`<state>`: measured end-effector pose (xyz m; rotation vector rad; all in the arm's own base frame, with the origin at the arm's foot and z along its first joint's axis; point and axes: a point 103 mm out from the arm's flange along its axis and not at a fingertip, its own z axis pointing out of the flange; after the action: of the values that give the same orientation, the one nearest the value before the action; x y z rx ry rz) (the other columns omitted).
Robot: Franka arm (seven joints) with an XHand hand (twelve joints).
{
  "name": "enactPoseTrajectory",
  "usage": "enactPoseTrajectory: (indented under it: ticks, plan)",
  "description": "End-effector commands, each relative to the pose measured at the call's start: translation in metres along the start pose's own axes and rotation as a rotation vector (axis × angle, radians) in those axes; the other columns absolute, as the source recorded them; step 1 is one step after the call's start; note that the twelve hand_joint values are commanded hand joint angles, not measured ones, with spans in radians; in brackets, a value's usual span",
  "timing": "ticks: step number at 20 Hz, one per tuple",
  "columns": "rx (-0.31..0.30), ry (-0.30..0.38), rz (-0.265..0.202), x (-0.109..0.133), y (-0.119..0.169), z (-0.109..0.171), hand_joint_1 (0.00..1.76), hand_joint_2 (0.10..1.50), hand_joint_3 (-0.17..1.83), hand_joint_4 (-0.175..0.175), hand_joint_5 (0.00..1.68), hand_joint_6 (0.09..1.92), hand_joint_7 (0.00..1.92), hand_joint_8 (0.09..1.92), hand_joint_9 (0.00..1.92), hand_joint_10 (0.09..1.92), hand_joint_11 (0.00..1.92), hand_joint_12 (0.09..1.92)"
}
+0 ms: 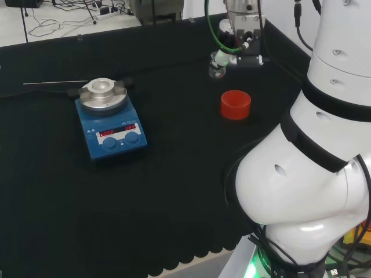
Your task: Place the round-bottom flask on the heater.
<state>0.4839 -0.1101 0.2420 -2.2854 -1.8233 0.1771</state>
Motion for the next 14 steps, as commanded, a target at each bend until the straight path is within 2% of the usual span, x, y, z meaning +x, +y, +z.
enactPoseTrajectory:
  ticks: [1,14]
  plan:
    - [0.004,-0.018,-0.052,0.041,0.003,-0.013,1.15,0.59,0.91,-0.061,1.15,1.02,0.35,0.66,0.62,0.58,0.43,1.30]
    - [0.020,-0.079,-0.220,0.157,0.030,-0.025,1.15,0.59,0.93,-0.061,1.15,1.03,0.35,0.66,0.62,0.58,0.43,1.31]
